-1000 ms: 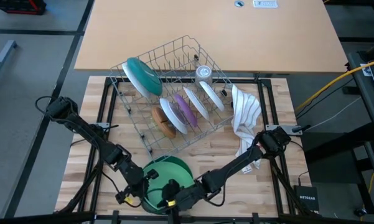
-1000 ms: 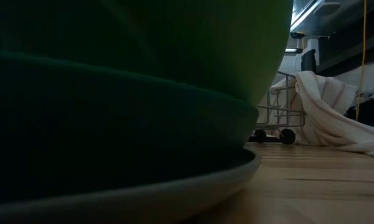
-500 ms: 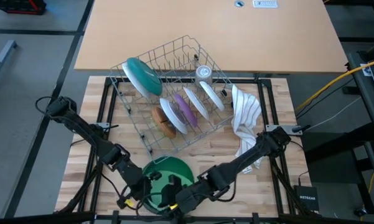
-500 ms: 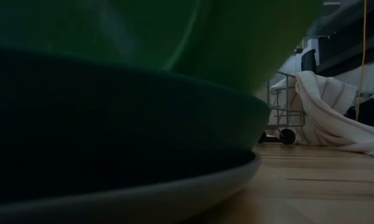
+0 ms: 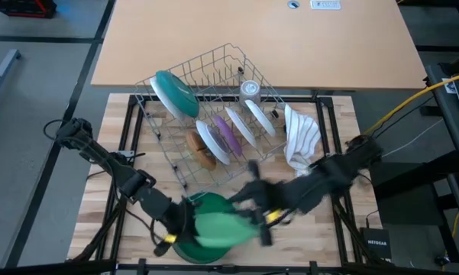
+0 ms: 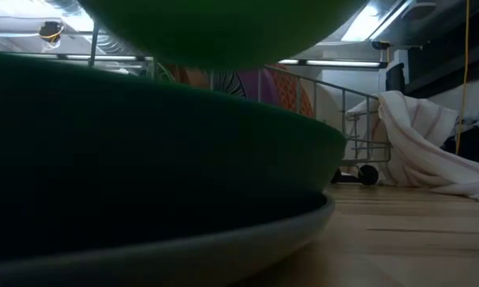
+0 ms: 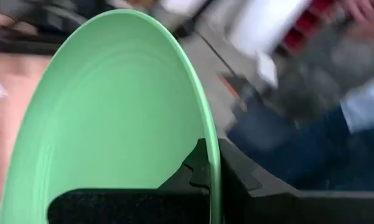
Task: Sort dishes
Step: Put the light green plate into the dish rack
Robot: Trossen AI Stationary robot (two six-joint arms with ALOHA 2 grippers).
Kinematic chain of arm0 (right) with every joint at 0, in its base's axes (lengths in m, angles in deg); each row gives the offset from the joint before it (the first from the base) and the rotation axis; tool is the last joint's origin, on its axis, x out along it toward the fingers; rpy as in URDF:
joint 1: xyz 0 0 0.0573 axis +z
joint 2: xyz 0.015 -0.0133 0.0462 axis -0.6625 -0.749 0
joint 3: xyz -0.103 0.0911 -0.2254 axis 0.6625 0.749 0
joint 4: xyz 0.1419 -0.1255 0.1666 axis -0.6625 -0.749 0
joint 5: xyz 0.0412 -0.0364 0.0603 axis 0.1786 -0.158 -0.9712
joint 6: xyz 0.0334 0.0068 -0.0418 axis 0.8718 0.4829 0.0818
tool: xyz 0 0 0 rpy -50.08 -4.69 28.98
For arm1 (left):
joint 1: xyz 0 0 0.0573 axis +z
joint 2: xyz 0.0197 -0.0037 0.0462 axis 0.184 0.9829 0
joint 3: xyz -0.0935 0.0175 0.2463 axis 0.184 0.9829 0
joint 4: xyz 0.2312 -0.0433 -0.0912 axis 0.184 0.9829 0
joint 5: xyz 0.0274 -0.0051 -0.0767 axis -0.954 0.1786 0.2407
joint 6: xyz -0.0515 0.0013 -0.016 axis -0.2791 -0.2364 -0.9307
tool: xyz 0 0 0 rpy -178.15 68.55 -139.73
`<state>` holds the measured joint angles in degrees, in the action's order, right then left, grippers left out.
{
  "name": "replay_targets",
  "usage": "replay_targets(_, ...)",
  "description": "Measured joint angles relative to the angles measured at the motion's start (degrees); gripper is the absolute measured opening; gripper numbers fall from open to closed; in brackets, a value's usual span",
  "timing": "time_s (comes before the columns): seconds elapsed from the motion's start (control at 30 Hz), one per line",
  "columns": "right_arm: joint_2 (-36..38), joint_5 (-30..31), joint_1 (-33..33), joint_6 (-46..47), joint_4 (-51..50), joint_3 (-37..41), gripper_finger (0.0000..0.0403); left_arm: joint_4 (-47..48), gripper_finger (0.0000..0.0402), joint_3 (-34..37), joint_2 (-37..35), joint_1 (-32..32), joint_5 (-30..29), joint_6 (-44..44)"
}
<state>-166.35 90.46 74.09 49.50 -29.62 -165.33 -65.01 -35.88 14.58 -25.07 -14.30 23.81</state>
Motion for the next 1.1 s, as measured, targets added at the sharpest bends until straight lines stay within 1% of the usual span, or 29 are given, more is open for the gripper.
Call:
replay_targets(0.17,8.14,3.49,0.0,-8.17,-3.8,-0.09,0.0087,-0.22,0.0,-4.55,0.0,3.68,-9.09,-7.58)
replay_targets(0.3,14.01,7.97,-0.01,-14.71,-6.85,-0.09,0.0087,-1.97,0.0,-7.29,0.0,7.41,-14.85,-13.11)
replay_targets(0.5,21.6,16.84,-0.01,-21.84,-11.63,-0.09,0.0087,-14.3,0.0,-8.85,-0.04,13.68,-22.57,-18.57)
replay_targets(0.6,24.02,21.6,-0.14,-24.71,-16.12,-0.09,0.0087,-19.97,0.0,-8.85,-0.04,17.45,-29.59,-24.39)
replay_targets(0.67,25.2,23.23,-1.54,-24.9,-19.12,-0.09,0.0087,-21.16,0.0,-8.85,-0.11,20.46,-34.01,-27.67)
replay_targets(0.73,26.33,23.28,-3.55,-24.64,-22.68,-0.09,0.0087,-20.93,0.0,-8.85,-0.11,23.54,-37.53,-29.09)
replay_targets(0.8,27.12,22.49,-6.23,-24.22,-26.15,-0.09,0.0087,-20.62,0.0,-8.85,-0.11,26.92,-39.58,-30.23)
replay_targets(0.97,27.53,19.85,-15.56,-23.93,-32.42,-0.07,0.0087,-19.47,0.0,-8.85,-0.09,36.15,-42.19,-32.87)
replay_targets(1.1,27.51,15.96,-24.12,-24.72,-35.44,0.0,0.0087,-19.43,0.0,-8.85,-0.1,43.14,-42.46,-34.0)
